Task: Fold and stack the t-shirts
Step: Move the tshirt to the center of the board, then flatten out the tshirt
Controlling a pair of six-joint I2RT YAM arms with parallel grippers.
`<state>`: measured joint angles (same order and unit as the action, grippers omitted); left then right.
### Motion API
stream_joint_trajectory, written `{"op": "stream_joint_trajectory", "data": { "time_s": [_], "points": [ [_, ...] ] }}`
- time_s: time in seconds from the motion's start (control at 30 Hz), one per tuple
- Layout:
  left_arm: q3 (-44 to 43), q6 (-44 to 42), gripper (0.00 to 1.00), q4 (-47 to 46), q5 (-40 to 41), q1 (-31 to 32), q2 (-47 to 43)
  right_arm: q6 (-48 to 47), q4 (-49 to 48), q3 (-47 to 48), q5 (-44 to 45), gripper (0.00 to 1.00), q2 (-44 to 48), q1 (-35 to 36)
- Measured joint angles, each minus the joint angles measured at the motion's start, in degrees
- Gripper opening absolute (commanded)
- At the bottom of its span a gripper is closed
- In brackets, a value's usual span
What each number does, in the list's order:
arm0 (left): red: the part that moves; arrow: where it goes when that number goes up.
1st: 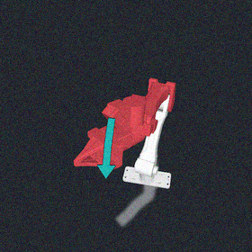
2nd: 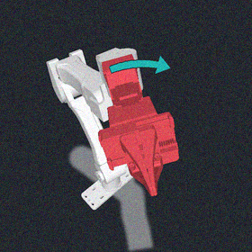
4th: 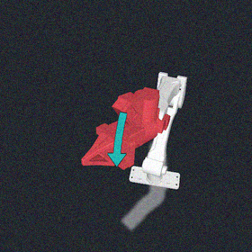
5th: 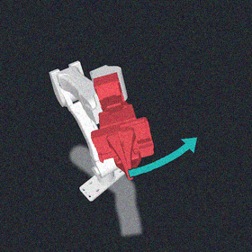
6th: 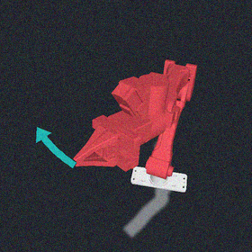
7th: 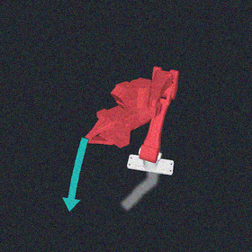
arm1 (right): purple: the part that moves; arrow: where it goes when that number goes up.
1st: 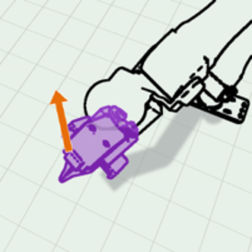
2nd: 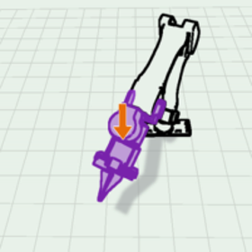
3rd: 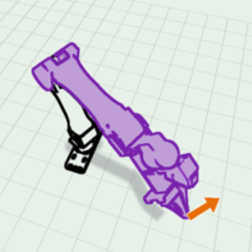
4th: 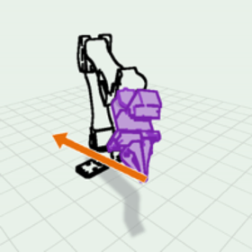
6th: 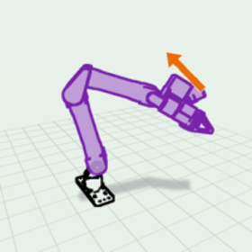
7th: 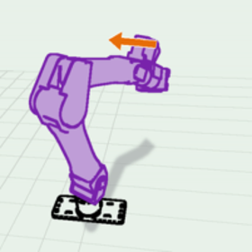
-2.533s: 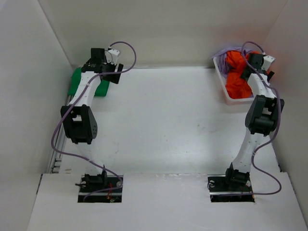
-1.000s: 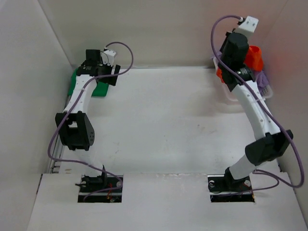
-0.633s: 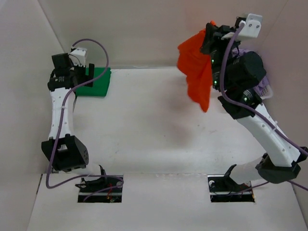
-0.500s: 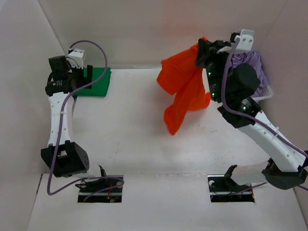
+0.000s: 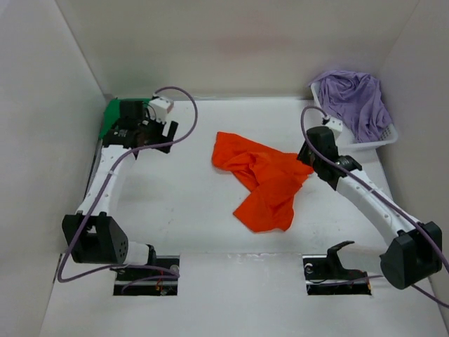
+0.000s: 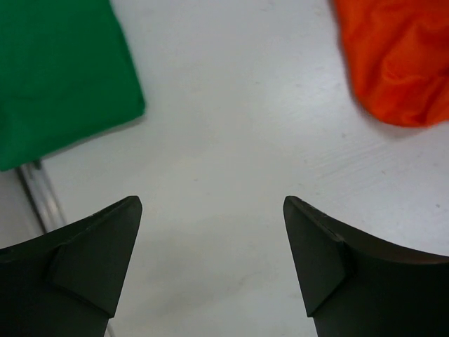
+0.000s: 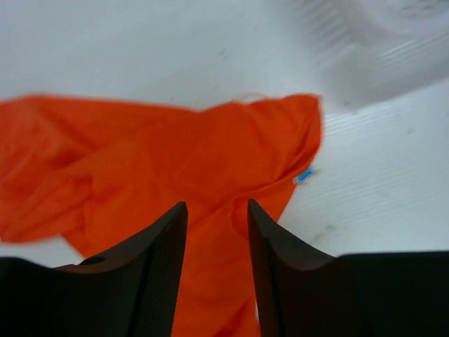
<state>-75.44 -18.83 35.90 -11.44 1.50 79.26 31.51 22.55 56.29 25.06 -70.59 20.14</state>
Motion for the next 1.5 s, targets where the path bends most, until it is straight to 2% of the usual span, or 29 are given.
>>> {"op": "stream_joint_trajectory", "data": {
  "time_s": [0.07,0.2,0.33,0.47,0.57,0.77,0.93,1.0,1.07,1.13,1.23,1.4,1.5],
  "points": [
    [1.88,-0.35,0.83,0.09,-0.07,3.13,0.42,0.24,1.60,-1.51,-1.31,0.50,1.40,2.84],
    [3.26,-0.52,0.83,0.22,-0.42,6.40,3.78,-0.28,-0.48,-1.20,-4.07,0.60,1.60,14.23],
    [3.30,-0.07,0.82,0.26,-0.37,6.12,6.73,-1.77,-2.49,3.32,-6.56,0.69,-8.28,22.29],
    [3.30,1.53,0.82,-0.76,-0.20,3.50,6.99,-4.83,-3.21,12.96,-8.46,0.78,-23.63,24.26],
    [3.30,3.45,0.82,-2.51,0.26,-1.27,6.99,-8.44,-3.23,23.56,-8.96,0.87,-34.56,24.96],
    [3.52,5.18,0.83,-4.11,0.92,-9.40,5.53,-15.76,-1.57,43.95,-9.22,0.88,-49.92,26.43],
    [3.93,5.75,0.83,-4.57,0.63,-9.62,3.63,-17.90,5.22,58.16,-9.20,0.76,-61.05,26.32],
    [3.93,5.84,0.83,-4.68,0.57,-9.64,3.61,-18.21,8.52,60.94,-9.31,0.75,-64.30,26.23],
    [3.93,5.90,0.83,-4.66,0.50,-9.75,3.61,-18.29,11.85,61.79,-9.46,0.69,-66.55,25.94],
    [3.93,5.99,0.82,-4.66,0.44,-9.73,3.61,-18.18,14.62,61.83,-9.92,0.46,-67.54,25.77],
    [3.93,6.03,0.82,-4.68,0.37,-9.73,3.61,-18.10,17.20,62.14,-10.43,0.00,-67.47,25.75],
    [3.93,6.05,0.82,-4.63,0.26,-9.77,3.61,-17.79,18.88,60.70,-12.02,0.00,-65.02,25.86],
    [3.96,6.05,0.83,-4.63,0.24,-9.99,3.52,-17.81,18.38,57.94,-15.72,0.00,-58.29,26.43]
  ]
}}
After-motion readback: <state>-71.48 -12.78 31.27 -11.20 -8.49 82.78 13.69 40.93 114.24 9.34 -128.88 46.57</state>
